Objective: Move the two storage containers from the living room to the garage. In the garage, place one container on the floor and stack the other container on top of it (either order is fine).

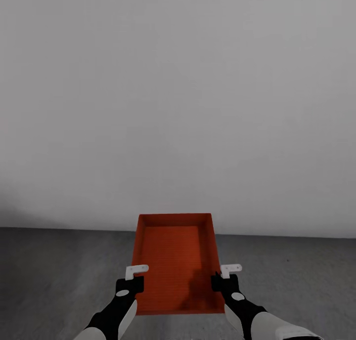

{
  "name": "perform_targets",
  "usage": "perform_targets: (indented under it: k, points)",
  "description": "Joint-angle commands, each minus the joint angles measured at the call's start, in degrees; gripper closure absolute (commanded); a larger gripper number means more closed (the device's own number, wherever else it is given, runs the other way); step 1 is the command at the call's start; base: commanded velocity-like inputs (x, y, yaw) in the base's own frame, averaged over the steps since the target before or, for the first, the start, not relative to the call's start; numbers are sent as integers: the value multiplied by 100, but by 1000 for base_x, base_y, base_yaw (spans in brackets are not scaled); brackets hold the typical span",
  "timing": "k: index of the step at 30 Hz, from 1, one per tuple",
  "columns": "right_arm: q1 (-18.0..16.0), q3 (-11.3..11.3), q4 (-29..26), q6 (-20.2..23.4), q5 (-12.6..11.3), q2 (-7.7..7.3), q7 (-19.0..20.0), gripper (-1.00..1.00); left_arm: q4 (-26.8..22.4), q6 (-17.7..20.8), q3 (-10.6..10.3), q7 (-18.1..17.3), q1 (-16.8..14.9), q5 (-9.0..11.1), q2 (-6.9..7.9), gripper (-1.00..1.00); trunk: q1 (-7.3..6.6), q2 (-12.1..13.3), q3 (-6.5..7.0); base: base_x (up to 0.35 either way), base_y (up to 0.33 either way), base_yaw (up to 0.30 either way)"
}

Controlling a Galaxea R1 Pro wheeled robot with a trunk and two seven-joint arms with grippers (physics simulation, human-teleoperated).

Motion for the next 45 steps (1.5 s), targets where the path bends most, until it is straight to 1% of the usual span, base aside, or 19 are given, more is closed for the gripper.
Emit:
perform_targets:
  k: [1,45]
  points:
    - [-1,-131,13,-16,-12,0,-43,100,-261,14,222,54,-3,-92,46,100,0,-5,-17,0,0,0]
    - [-1,-131,13,-16,-12,0,-43,100,-261,14,218,54,-3,-101,46,100,0,-5,-421,0,0,0]
